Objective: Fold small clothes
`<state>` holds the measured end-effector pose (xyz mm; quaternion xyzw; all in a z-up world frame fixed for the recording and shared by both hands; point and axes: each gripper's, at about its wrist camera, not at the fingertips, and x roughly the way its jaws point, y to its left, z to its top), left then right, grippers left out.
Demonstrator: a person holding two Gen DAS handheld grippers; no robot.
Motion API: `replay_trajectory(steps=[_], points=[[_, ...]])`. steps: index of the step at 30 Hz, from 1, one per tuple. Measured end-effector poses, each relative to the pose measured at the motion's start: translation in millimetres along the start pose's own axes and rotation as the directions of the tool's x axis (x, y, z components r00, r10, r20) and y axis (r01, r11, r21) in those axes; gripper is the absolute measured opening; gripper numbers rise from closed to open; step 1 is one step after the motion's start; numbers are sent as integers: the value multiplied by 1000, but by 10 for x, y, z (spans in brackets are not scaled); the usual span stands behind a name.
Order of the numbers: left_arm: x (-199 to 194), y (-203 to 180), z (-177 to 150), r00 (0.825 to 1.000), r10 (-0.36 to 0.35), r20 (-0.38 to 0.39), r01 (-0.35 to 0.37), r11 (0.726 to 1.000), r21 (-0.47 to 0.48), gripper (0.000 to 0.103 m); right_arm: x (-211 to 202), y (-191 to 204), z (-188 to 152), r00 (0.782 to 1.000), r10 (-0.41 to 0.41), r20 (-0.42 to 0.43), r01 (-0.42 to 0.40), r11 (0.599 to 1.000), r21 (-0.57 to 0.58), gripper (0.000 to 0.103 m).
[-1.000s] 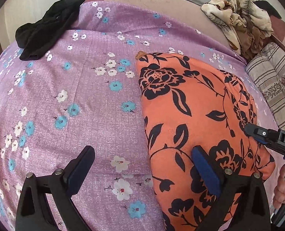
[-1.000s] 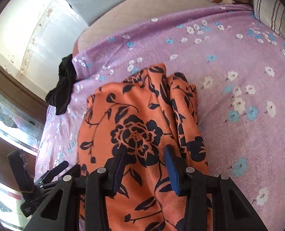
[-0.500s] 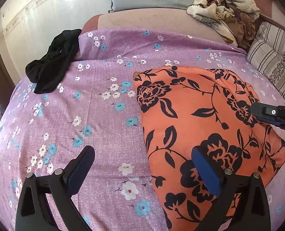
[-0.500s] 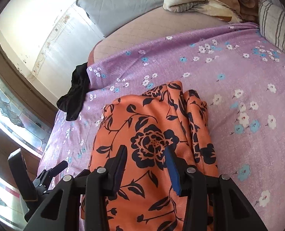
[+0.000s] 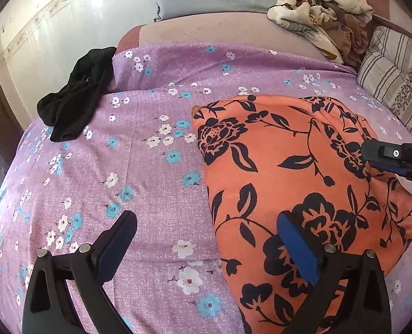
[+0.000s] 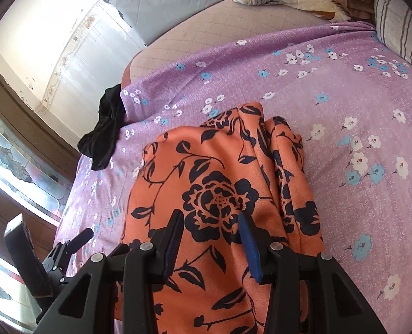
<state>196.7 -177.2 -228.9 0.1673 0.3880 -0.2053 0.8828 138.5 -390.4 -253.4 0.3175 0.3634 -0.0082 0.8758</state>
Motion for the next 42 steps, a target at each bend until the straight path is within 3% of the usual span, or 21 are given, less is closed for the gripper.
replay_trajectory(steps=[5,13,18,23,31,34,38,42], points=[[17,-7,-12,1000,0,-2,0,1000,1,101,185,-33,-69,997,-19,-77,20,1000,5,52],[23,5,-19,1000,-9,-1,9,1000,-1,101,125,-69,-57,998,16,-63,-16,1000,7,55],[31,15,-20,1000,-15,-1,15,1000,-2,101,-37,-151,14,1000,26,-2,-26,1000,8,56],[45,33,-13,1000,-28,-5,28,1000,-11,101,-176,-418,109,999,21,35,-23,997,72,63],[102,134,24,993,-114,-37,112,992,-60,101,-102,-955,152,998,26,-50,-15,979,204,70],[81,199,52,979,-203,-36,198,975,-103,101,-92,-1012,154,996,62,-62,-47,976,213,72],[40,254,101,930,-366,-22,358,920,-157,101,-41,-1046,129,990,106,-88,-84,971,224,75],[197,244,69,907,-413,-77,394,900,-186,101,84,-1113,86,979,155,-130,-116,957,266,75]])
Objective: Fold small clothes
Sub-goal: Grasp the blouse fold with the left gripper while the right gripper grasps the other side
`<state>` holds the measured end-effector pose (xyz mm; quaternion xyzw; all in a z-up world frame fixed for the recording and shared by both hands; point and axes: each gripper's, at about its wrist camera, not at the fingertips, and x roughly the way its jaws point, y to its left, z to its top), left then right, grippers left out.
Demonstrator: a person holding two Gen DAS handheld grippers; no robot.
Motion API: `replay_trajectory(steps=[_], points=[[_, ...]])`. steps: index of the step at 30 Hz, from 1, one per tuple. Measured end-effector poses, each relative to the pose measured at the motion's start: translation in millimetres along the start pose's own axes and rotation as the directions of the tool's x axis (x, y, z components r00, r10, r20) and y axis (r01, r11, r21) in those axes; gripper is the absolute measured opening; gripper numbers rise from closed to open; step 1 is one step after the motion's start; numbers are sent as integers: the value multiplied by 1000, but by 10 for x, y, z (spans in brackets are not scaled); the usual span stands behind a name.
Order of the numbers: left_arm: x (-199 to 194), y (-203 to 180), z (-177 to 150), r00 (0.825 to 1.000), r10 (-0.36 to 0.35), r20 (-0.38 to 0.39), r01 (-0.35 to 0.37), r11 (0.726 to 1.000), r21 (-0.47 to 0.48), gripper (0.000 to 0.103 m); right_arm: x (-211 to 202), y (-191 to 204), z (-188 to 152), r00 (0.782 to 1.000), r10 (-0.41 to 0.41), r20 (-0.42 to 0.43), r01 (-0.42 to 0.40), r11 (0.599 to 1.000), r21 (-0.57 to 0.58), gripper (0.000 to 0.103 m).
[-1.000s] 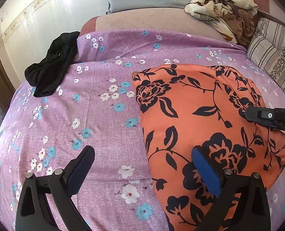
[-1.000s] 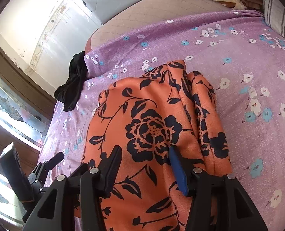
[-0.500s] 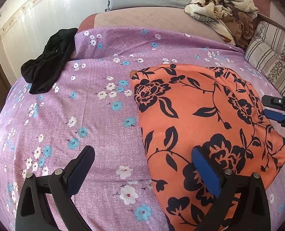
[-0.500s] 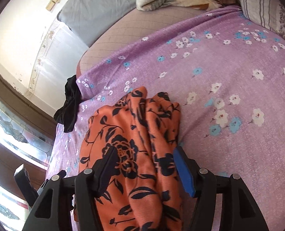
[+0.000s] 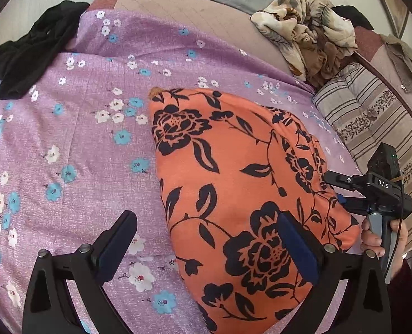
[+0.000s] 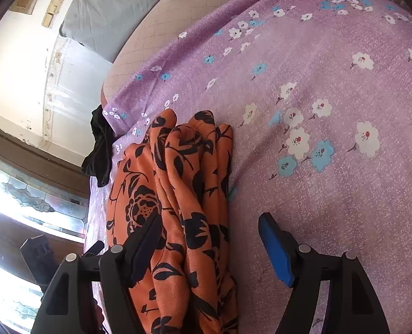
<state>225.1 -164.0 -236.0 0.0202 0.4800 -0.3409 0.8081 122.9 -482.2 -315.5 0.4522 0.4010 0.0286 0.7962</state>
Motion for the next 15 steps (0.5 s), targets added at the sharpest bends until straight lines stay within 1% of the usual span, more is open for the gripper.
replay_trajectory(steps=[1,3,4,6,8,11,12,15], points=[[51,19,-6,1000,-2,-14,2,1000,-6,101,28,-18,-8,1000,23,-9,-23,1000,11,75],[131,53,-21,999,-17,-39,16,1000,-23,101,38,-9,-13,999,45,-8,-45,999,8,76],[159,66,-27,998,-35,-44,33,999,-36,101,49,-3,-17,998,64,-13,-64,998,7,79],[196,63,-31,996,-72,-56,69,996,-54,101,104,17,-26,994,106,-36,-106,994,7,80],[225,28,-37,994,-88,-65,84,995,-51,101,161,73,-48,991,121,-56,-122,992,-20,80],[268,-48,-63,989,-123,-82,120,992,-45,101,240,161,-95,988,141,-63,-144,988,-49,80],[287,-77,-67,988,-128,-86,125,991,-46,101,260,187,-109,988,145,-59,-149,987,-57,81],[309,-126,-77,991,-103,-80,100,994,-35,100,301,249,-133,988,145,-54,-149,986,-72,81]])
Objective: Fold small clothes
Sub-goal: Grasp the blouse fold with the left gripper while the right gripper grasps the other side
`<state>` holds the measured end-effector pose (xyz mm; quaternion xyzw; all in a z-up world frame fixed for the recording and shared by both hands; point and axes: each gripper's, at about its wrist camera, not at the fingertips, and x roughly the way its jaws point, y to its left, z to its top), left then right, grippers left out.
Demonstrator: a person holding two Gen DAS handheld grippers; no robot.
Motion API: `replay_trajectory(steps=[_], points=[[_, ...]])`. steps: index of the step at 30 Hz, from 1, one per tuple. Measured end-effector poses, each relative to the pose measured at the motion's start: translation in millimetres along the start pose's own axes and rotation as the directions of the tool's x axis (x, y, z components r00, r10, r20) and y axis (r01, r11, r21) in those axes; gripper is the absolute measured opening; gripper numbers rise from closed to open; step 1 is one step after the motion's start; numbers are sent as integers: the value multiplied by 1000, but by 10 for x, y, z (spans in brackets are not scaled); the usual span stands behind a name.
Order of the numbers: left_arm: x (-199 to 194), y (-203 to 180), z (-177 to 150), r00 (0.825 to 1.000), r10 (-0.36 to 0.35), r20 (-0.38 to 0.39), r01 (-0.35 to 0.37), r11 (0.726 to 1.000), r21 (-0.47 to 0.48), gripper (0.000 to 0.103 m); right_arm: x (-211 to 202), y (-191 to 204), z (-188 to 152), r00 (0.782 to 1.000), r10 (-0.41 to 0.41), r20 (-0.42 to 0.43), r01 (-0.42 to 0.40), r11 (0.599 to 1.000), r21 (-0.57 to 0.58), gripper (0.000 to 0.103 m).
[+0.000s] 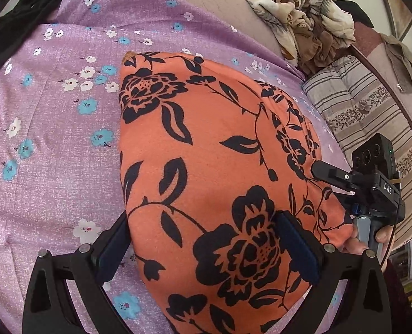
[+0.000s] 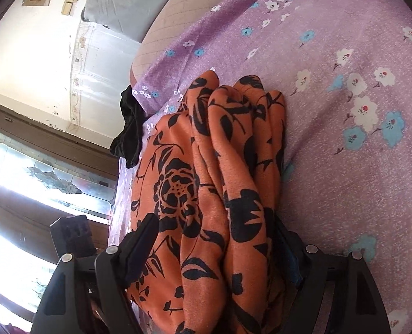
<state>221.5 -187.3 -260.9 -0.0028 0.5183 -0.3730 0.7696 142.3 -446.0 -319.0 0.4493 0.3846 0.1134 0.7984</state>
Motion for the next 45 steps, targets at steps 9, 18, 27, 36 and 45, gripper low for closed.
replay_trajectory(steps=[9,18,27,36,45], points=[[-75,-129,-30,994,101,47,-103,994,42,76,52,316,-157,986,-157,54,163,976,-143,66],[-252,-228,-30,983,151,102,-159,984,85,51,-27,589,-211,968,-214,130,239,943,-230,44],[-310,-133,-41,978,184,99,-190,980,59,52,66,631,-232,973,-213,85,227,948,-223,42],[-125,-36,-39,987,157,44,-158,987,23,76,171,352,-168,981,-195,0,194,975,-112,64],[-301,-190,-39,972,196,133,-206,976,69,48,150,596,-228,969,-231,91,246,942,-228,53]])
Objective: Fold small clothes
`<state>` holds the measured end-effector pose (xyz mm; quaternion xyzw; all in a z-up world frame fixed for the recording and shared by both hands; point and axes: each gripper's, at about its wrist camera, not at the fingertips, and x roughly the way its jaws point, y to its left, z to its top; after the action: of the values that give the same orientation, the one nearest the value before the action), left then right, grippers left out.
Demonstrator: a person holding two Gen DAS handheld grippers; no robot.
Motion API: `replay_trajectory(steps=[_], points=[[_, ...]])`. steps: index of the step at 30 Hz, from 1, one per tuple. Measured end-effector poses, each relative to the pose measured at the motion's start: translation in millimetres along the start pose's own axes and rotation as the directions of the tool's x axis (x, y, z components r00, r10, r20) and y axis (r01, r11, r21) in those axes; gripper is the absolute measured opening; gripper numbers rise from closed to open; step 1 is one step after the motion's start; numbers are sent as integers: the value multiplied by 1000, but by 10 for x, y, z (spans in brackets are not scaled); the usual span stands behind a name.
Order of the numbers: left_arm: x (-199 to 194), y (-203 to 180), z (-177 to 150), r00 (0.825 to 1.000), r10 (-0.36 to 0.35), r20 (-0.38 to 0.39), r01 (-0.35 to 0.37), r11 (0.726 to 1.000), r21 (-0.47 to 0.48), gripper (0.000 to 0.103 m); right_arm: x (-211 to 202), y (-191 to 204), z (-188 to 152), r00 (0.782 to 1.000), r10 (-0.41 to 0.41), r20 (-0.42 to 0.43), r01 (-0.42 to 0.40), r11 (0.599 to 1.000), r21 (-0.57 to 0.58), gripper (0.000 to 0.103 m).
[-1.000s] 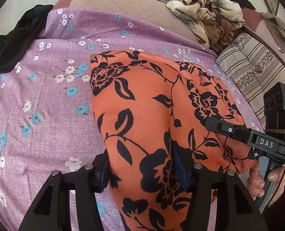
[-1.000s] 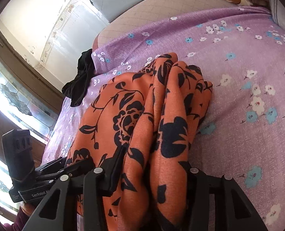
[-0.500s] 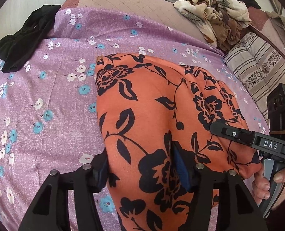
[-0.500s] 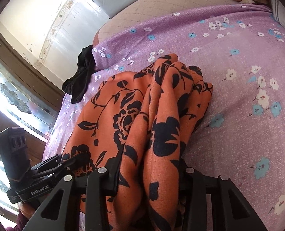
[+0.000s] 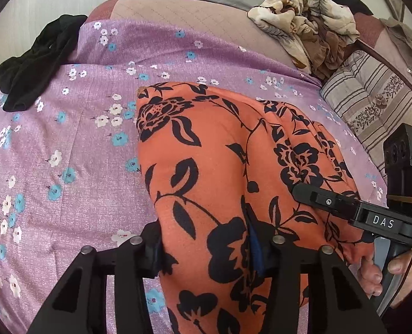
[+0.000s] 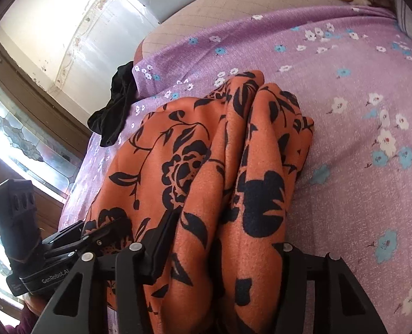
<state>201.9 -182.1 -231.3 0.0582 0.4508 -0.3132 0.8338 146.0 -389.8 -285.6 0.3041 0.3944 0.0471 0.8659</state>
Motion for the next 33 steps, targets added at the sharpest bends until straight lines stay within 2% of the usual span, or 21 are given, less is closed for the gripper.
replay_trajectory(steps=[7,16,24,33], points=[[-286,-41,-8,995,73,67,-75,997,26,47,-114,182,18,999,-5,39,6,999,-35,50],[-741,15,-87,974,158,161,-165,986,31,47,-248,597,-12,994,38,106,-28,995,-99,49],[-1055,168,-267,962,214,170,-215,977,-13,47,-227,905,-106,992,72,107,-56,988,-142,49],[-1334,208,-471,954,238,183,-233,971,-45,47,-324,1125,-287,989,83,125,-62,985,-163,49]])
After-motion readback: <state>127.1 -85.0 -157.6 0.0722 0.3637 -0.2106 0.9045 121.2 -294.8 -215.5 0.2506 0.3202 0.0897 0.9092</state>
